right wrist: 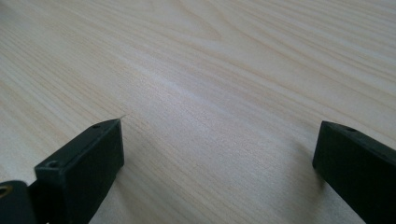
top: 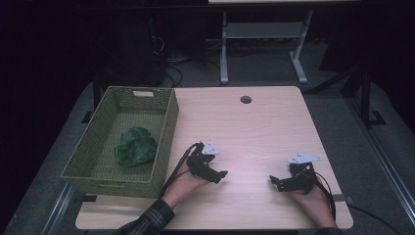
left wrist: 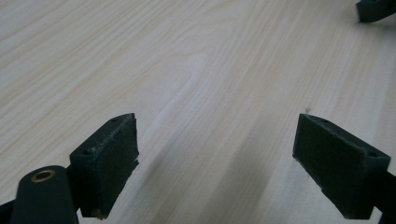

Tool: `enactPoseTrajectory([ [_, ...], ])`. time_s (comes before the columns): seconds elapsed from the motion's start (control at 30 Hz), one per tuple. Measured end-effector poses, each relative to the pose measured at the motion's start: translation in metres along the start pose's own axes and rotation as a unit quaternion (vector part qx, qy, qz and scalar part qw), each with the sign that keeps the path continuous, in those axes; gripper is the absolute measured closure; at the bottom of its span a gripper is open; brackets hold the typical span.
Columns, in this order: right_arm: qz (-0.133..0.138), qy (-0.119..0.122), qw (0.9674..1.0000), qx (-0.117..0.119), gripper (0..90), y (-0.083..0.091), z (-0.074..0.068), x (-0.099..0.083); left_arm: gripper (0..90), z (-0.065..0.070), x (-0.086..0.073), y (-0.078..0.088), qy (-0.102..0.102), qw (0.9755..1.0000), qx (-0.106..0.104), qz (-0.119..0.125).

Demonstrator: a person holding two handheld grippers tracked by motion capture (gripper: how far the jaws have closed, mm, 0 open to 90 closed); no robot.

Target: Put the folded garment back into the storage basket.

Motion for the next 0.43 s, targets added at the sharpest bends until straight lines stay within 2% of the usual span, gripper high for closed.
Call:
enactPoseTrajectory([
  [0.13, 0.000, 0.000, 1.0000, 0.000, 1.6, 0.000, 0.000, 0.000, 13.5, -0.003, -0.006, -0.004, 0.007, 1.0000, 0.005, -0.006],
  [0.23, 0.000, 0.000, 1.0000, 0.000, 1.6, 0.000, 0.000, 0.000, 13.6, -0.005, -0.012, -0.008, 0.007, 0.9998, 0.009, -0.019],
  [0.43, 0.000, 0.000, 1.0000, 0.000, 1.6, 0.000, 0.000, 0.000, 13.0, -0.003, -0.014, -0.009, 0.002, 0.9998, 0.014, -0.014],
])
Point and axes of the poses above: each handheld gripper's, and its own axes: y roughly backward along the jaws, x roughly out of its top, z roughly to its right, the point moved 7 cm from there along -y, roughly forward along the jaws
